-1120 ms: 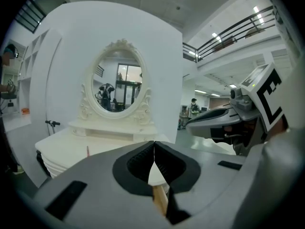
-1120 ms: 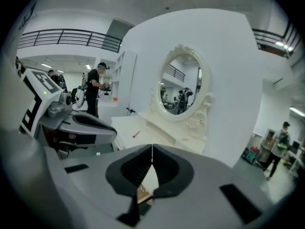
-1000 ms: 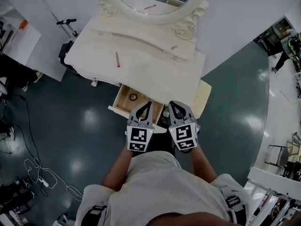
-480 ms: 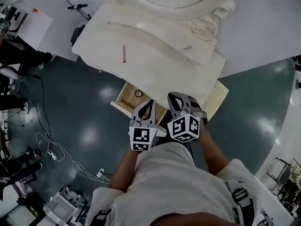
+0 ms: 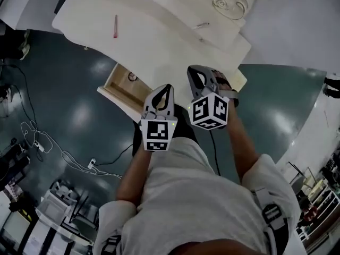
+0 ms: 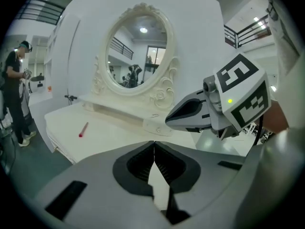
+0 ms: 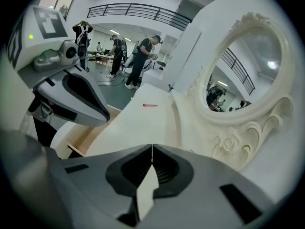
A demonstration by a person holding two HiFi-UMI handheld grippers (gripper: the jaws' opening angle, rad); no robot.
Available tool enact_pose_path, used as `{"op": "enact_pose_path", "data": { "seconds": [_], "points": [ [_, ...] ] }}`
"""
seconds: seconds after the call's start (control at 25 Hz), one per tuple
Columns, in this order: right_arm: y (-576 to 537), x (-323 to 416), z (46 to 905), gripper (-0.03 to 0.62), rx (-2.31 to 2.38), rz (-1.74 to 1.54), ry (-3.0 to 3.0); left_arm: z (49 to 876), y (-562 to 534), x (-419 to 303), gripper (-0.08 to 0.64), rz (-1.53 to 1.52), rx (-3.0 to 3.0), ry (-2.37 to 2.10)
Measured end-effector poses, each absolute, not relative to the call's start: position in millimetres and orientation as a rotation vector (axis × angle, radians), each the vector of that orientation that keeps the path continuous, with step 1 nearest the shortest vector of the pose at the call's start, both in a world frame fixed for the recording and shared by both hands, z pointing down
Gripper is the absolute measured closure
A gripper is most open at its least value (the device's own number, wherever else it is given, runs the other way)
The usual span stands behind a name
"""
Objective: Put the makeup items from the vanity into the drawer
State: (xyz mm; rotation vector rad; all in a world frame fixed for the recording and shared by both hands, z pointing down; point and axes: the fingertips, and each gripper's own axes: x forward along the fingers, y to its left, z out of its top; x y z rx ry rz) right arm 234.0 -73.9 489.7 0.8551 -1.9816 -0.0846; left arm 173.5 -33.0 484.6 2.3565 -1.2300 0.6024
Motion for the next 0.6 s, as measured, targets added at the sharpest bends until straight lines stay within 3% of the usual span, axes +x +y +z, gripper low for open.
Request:
{"op": "enact_pose_path", "data": {
  "seconds": [0.6],
  "points": [
    [-178.7, 282.9, 488.3, 0.577, 0.765, -0.194, -1.93, 496.9, -63.1, 186.0, 0.554, 0.624, 2.294, -1.27]
  ]
}}
